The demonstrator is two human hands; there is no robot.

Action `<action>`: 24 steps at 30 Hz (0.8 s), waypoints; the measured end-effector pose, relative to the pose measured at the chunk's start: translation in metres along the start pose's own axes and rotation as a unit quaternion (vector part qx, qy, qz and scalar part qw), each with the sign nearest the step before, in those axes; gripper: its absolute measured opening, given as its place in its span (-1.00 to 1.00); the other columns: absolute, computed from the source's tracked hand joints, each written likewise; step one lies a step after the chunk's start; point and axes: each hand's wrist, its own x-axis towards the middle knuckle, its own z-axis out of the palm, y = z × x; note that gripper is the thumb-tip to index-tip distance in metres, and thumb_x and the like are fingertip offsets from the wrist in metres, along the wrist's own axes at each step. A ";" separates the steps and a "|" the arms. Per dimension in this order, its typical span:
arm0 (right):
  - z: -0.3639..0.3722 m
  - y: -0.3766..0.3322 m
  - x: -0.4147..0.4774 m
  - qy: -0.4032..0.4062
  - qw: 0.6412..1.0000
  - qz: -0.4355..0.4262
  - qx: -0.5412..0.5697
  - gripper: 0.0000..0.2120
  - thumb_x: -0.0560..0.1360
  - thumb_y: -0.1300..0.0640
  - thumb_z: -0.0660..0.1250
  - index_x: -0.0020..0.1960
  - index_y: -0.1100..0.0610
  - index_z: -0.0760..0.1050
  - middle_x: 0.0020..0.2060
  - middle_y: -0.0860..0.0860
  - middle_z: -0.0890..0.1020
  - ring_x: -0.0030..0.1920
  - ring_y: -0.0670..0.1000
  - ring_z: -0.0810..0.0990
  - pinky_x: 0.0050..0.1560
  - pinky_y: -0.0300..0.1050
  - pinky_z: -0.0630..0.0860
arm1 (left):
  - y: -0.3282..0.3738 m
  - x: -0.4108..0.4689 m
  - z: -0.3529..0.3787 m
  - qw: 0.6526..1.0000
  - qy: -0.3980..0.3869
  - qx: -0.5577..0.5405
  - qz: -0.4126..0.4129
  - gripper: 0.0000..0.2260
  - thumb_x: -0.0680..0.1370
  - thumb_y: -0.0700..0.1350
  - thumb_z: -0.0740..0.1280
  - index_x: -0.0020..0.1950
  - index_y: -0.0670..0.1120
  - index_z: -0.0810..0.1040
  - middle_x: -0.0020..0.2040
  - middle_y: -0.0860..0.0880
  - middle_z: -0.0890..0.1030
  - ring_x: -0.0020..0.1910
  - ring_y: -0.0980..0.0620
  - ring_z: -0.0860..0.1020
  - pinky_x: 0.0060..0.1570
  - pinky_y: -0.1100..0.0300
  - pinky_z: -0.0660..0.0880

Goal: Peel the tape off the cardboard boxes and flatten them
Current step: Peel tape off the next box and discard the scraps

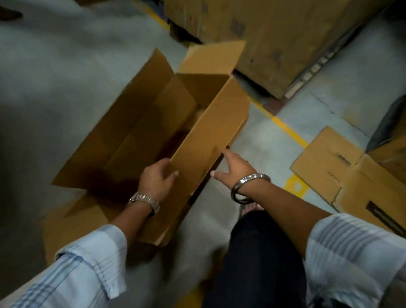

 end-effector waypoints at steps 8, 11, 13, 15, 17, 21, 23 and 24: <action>-0.153 0.092 -0.074 0.246 0.935 0.130 0.222 -0.20 0.54 -0.26 0.32 0.61 0.03 0.08 0.54 0.09 0.32 0.48 0.19 0.36 0.41 0.09 0.38 | 0.215 0.003 -0.009 0.952 -0.006 -0.180 0.246 -0.86 0.60 0.06 0.37 0.05 0.02 0.62 -0.07 0.05 0.69 -0.11 0.01 0.65 -0.11 -0.04 0.60; -0.212 0.132 -0.130 0.331 0.878 0.135 0.319 -0.28 0.57 -0.35 0.16 0.58 0.04 0.18 0.50 0.07 0.38 0.47 0.19 0.38 0.44 0.19 0.35 | 0.314 -0.012 0.012 0.916 0.001 -0.231 0.327 -0.74 0.59 0.12 0.34 -0.14 -0.05 0.56 -0.26 -0.07 0.60 -0.32 -0.08 0.51 -0.33 -0.02 0.47; -0.242 0.160 -0.177 0.374 0.827 0.123 0.401 -0.28 0.55 -0.43 0.06 0.51 0.01 0.32 0.45 0.06 0.45 0.42 0.18 0.43 0.41 0.26 0.36 | 0.379 -0.034 0.031 0.897 0.001 -0.262 0.356 -0.64 0.59 0.12 0.32 -0.30 -0.05 0.40 -0.38 0.01 0.37 -0.41 0.10 0.29 -0.40 0.10 0.25; -0.262 0.185 -0.230 0.405 0.770 0.123 0.477 -0.13 0.40 -0.61 0.03 0.46 -0.05 0.41 0.40 0.05 0.51 0.36 0.15 0.49 0.39 0.29 0.37 | 0.435 -0.064 0.054 0.885 -0.009 -0.293 0.362 -0.61 0.62 0.11 0.28 -0.34 -0.01 0.31 -0.38 0.07 0.27 -0.42 0.19 0.21 -0.41 0.15 0.18; -0.272 0.213 -0.281 0.436 0.721 0.116 0.525 -0.05 0.28 -0.68 0.04 0.42 -0.10 0.46 0.33 0.05 0.58 0.29 0.12 0.56 0.37 0.27 0.40 | 0.479 -0.097 0.080 0.878 -0.024 -0.319 0.356 -0.58 0.66 0.09 0.24 -0.35 0.03 0.25 -0.39 0.10 0.25 -0.45 0.21 0.20 -0.42 0.20 0.16; -0.271 0.265 -0.372 0.475 0.678 0.150 0.541 -0.23 0.50 -0.47 0.13 0.55 -0.04 0.29 0.44 0.04 0.46 0.40 0.12 0.45 0.43 0.12 0.31 | 0.524 -0.159 0.138 0.886 -0.082 -0.347 0.295 -0.57 0.66 0.21 0.16 -0.32 0.00 0.41 -0.36 0.07 0.44 -0.36 0.10 0.38 -0.28 0.13 0.31; -0.260 0.293 -0.411 0.481 0.684 0.165 0.523 -0.26 0.51 -0.45 0.14 0.53 -0.03 0.33 0.40 -0.02 0.48 0.40 0.10 0.43 0.37 0.02 0.29 | 0.529 -0.185 0.165 0.892 -0.127 -0.355 0.250 -0.56 0.66 0.24 0.13 -0.26 -0.01 0.49 -0.30 0.05 0.52 -0.31 0.06 0.46 -0.20 0.15 0.38; -0.252 0.308 -0.430 0.481 0.683 0.178 0.520 -0.21 0.43 -0.52 0.19 0.47 -0.03 0.41 0.34 -0.06 0.52 0.34 0.07 0.48 0.37 0.01 0.32 | 0.530 -0.198 0.178 0.894 -0.148 -0.355 0.229 -0.56 0.65 0.26 0.13 -0.24 0.00 0.50 -0.28 0.05 0.53 -0.28 0.04 0.48 -0.17 0.16 0.37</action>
